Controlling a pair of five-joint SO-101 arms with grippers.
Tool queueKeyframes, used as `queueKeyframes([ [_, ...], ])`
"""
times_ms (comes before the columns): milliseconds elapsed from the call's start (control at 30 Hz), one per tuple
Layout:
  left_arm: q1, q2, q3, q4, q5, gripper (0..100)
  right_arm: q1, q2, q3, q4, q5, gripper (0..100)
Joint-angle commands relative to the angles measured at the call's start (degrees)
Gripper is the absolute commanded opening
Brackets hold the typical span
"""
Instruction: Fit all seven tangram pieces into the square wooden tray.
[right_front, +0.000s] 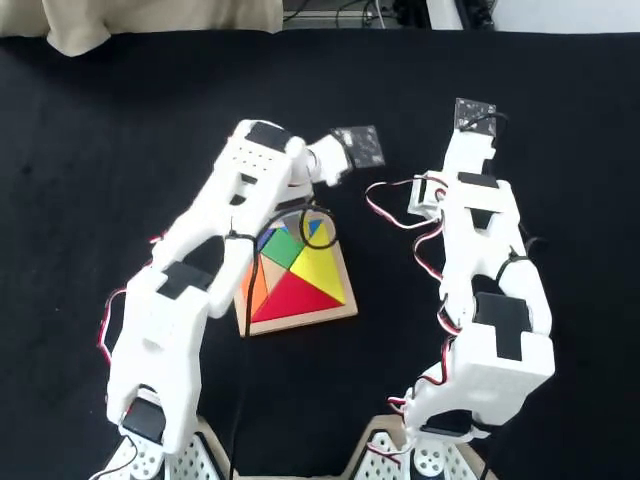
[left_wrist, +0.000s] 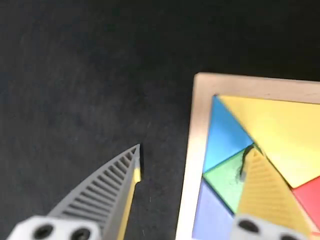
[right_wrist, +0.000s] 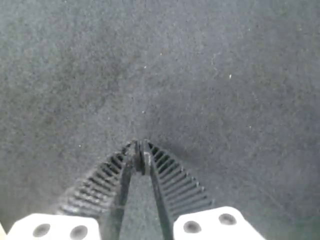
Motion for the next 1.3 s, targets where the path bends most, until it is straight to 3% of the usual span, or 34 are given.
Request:
queueKeyframes([
  [0, -4.97, -9.41, -10.95, 10.64, 11.6, 31, 0.53, -3.65, -3.12, -0.35, -0.18, 1.5],
  [233, -15.6, -21.98, -20.44, 23.03, 29.63, 25, -0.35, -9.1, -1.54, 2.11, 0.0, 1.5],
  [400, -20.44, -22.59, -7.16, 29.71, 32.09, 23, -4.31, -11.21, 2.42, 7.21, 9.05, 1.4],
  [533, -27.03, -26.11, 14.64, 20.84, 33.32, 23, -6.77, -11.3, 5.41, 18.46, 17.05, 1.1],
  [633, -31.16, -34.29, 29.93, 11.52, 33.67, 23, -7.91, -11.38, 9.89, 16.88, 23.12, 1.1],
  [733, -33.89, -45.45, 43.56, 3.69, 34.81, 24, -7.47, -11.38, 14.73, 9.93, 24.0, 1.1],
  [867, -37.05, -56.44, 59.21, -4.92, 38.59, 24, -8.62, -12.53, 14.81, 13.45, 24.18, 1.1],
  [1100, -39.16, -60.22, 76.62, -15.12, 41.14, 24, -13.45, -18.51, 18.33, 17.05, 24.18, 1.1],
  [1267, -39.16, -60.84, 81.98, -19.87, 42.64, 23, -16.7, -18.15, 20.88, 14.68, 23.82, 1.1],
])
